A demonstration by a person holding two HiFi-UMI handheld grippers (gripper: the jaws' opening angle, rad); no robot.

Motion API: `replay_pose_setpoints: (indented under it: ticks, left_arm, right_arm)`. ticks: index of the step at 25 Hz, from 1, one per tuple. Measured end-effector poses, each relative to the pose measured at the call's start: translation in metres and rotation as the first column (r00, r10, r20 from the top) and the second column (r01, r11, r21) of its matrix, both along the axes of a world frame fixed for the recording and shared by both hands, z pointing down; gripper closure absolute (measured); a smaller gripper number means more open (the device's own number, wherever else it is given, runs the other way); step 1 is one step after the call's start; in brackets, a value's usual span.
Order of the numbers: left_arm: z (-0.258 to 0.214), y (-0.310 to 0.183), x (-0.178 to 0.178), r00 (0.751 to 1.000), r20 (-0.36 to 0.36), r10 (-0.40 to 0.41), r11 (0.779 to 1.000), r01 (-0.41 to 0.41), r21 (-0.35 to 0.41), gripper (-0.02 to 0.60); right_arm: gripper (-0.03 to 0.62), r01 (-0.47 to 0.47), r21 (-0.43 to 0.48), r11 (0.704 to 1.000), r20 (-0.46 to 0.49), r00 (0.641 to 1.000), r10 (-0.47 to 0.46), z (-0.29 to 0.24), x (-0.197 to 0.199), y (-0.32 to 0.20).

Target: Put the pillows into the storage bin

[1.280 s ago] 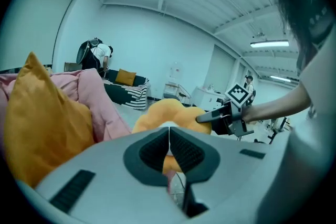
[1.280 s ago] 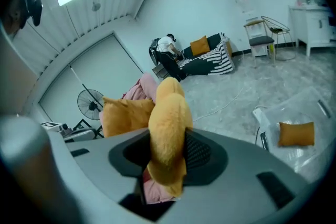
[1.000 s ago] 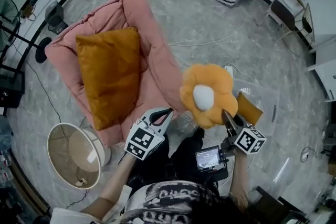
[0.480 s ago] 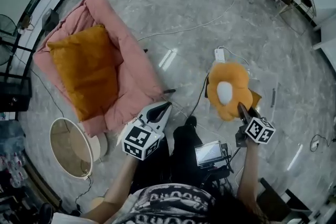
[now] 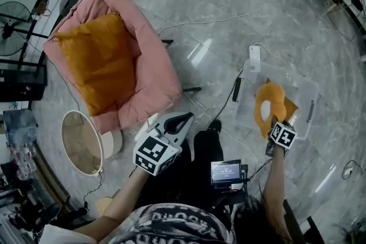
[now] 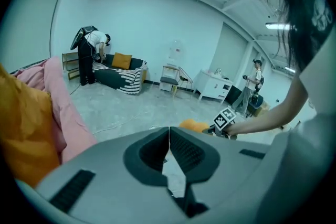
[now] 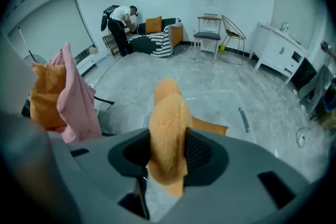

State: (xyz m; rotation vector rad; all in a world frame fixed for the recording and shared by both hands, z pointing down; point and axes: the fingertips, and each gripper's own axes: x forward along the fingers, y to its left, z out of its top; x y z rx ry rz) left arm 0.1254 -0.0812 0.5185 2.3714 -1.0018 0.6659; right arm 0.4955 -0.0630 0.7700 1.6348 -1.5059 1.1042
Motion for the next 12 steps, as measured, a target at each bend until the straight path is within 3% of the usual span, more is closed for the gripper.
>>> replay_pose_setpoints:
  ticks: [7,9,12]
  left_arm:
    - [0.006,0.009,-0.021,0.998,0.036,-0.044,0.998,0.045,-0.048,0.569]
    - [0.011,0.012,-0.024,0.998,0.048,-0.047,0.997,0.050,-0.058,0.569]
    - [0.015,0.015,-0.028,0.997,0.058,-0.053,0.997,0.057,-0.055,0.569]
  right_arm:
    - [0.399,0.095,-0.141,0.985,-0.155,0.981,-0.117,0.064,-0.010,-0.012]
    - [0.354,0.091,-0.168,0.982,-0.130,0.985,-0.114,0.078,-0.017,-0.010]
    - [0.269,0.074,-0.136,0.988,-0.029,0.996,-0.079,0.081,-0.038,-0.009]
